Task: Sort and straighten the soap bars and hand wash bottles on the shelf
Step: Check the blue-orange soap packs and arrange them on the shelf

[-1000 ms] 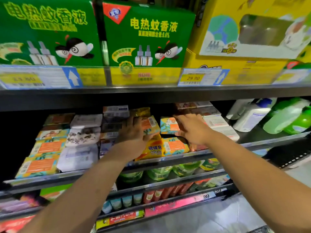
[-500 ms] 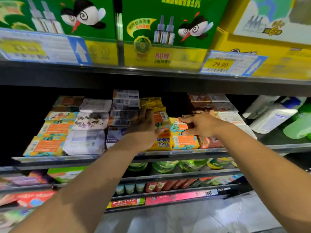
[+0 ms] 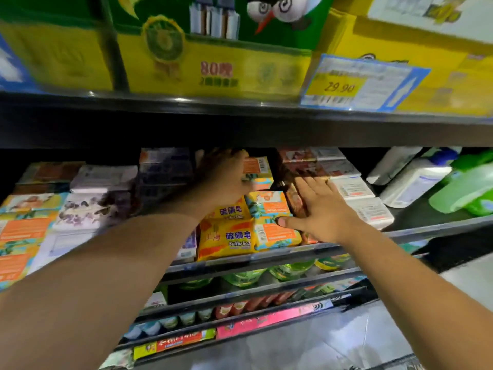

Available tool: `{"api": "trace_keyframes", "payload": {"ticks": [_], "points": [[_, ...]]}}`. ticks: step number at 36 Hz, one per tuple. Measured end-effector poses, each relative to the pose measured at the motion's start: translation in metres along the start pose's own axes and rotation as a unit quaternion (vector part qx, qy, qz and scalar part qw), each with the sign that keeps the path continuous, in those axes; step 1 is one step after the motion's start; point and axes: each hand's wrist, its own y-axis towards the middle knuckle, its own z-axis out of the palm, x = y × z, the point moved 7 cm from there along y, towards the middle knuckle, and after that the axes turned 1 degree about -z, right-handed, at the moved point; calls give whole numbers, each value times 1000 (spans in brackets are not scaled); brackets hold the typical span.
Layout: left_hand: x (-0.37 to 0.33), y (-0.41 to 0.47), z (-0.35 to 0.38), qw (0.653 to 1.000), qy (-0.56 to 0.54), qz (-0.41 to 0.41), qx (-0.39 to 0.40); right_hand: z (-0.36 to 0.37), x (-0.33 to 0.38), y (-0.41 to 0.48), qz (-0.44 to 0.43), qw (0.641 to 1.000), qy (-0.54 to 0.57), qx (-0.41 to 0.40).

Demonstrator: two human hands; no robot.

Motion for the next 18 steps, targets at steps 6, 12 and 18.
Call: {"api": "trace_keyframes", "payload": {"ticks": [6,12,18], "points": [[-17,27,25,999,23,40,-18,-3,3,2,-4,1000,-12,-18],[-25,41,39,998,-26,52,10,-6,8,-2,6,1000,2,-5],[-25,42,51,981,-169,49,80,-6,7,-1,4,1000,14,-27]]}}
